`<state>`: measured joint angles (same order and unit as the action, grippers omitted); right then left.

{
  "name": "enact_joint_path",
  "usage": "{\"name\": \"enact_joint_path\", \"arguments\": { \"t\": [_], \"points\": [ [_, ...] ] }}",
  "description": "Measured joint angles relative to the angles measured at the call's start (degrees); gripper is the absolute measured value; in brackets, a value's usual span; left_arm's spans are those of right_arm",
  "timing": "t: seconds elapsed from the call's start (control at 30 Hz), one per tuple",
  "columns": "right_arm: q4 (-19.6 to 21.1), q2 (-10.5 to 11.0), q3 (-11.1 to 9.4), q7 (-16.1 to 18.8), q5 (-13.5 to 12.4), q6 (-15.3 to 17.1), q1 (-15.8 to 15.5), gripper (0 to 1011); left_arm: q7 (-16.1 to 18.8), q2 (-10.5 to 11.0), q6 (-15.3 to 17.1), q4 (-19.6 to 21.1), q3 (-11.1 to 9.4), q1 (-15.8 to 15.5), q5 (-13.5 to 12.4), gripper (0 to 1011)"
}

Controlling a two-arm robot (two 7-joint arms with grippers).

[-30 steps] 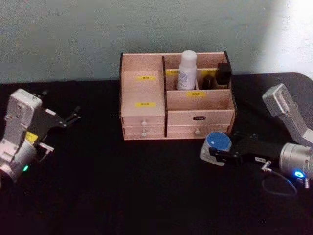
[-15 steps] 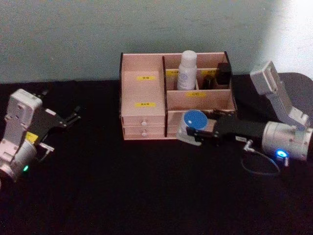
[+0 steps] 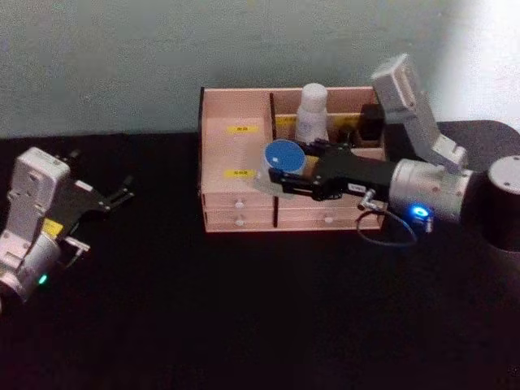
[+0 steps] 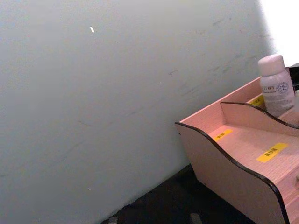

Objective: Pick up the facial cleanser and watermelon frost from the table and place them into the tiered storage box.

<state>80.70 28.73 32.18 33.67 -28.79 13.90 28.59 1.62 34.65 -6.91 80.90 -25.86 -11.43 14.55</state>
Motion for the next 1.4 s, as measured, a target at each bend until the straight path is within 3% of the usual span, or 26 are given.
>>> {"name": "enact_joint_path", "arguments": {
  "t": [0.5,1.4],
  "points": [
    [-10.6,-6.7,3.5,1.1,2.5,-1.1,7.7,720,0.0,0.0,0.0,0.0,0.0,0.0,0.0,1001],
    [-24.2,-13.7,4.6,2.8,5.0,-2.8,14.0,720,0.0,0.0,0.0,0.0,0.0,0.0,0.0,1001]
  ]
}}
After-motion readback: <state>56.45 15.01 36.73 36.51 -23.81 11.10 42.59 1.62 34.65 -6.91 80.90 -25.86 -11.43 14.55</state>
